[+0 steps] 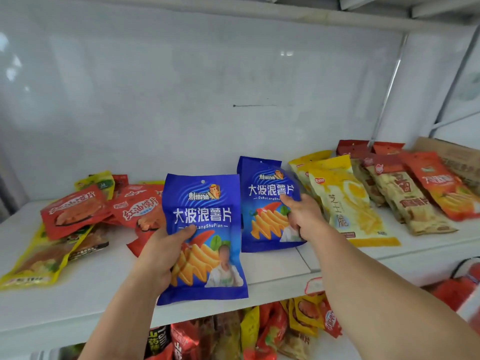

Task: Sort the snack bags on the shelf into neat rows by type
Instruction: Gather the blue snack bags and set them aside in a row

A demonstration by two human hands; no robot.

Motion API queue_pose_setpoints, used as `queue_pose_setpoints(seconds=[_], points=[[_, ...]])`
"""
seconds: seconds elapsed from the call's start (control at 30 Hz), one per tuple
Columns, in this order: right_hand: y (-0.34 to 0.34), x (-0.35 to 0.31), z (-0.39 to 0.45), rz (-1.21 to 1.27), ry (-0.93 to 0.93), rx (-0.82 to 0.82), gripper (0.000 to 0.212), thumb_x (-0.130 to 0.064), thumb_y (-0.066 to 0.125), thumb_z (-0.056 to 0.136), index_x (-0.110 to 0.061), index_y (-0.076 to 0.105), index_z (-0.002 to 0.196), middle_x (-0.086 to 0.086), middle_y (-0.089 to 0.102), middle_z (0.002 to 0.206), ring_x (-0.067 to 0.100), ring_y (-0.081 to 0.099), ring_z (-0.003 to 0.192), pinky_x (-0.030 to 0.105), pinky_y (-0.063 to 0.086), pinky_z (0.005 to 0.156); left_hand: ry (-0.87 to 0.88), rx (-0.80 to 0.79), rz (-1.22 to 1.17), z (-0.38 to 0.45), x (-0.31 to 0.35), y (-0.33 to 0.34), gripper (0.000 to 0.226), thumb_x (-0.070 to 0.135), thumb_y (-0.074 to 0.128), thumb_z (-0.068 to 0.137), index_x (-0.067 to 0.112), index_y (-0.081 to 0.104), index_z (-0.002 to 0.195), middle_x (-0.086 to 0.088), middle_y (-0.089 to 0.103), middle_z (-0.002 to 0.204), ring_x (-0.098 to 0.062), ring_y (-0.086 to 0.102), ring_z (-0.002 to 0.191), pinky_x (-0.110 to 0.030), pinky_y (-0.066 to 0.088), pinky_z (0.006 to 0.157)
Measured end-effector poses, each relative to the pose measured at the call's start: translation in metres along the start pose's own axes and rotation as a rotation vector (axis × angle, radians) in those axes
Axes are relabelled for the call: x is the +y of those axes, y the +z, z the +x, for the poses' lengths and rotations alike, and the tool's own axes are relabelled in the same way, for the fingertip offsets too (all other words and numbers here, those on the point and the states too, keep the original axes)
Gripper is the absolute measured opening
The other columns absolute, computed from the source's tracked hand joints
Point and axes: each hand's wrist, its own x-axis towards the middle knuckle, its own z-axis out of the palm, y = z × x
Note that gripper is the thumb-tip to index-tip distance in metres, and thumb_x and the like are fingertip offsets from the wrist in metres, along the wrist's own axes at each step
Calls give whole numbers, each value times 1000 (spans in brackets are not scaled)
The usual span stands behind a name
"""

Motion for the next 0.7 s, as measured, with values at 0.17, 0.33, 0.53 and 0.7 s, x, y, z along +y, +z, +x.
queue_pose_setpoints(seconds=[0.17,0.33,0.53,0.7], points=[[6,7,27,-95,-57,-10,30,-48,70,87,-23,55,90,-5,66,80,14,69,72,33,58,68,-19,45,-12,-4,-10,28,18,19,67,94,11,67,110,-11,78,93,-30,76,82,-43,59,74],[3,18,61,-116,-78,-6,43,-67,69,74,-29,50,82,-5,71,88,18,71,76,43,61,74,-34,98,5,-5,-17,63,18,17,68,93,9,68,109,-12,78,92,-32,76,81,-48,60,78],[-4,12,67,-135,-91,3,51,-62,56,90,-15,55,111,2,67,101,17,66,82,27,51,65,-82,77,59,5,-18,107,17,20,70,92,13,65,106,-10,79,90,-31,76,83,-49,60,81],[-9,4,63,-212,-88,-66,67,-68,25,97,-11,61,103,6,70,98,19,65,78,26,43,61,72,70,239,23,-30,135,13,22,69,93,21,67,106,-4,78,99,-25,74,91,-47,58,87]])
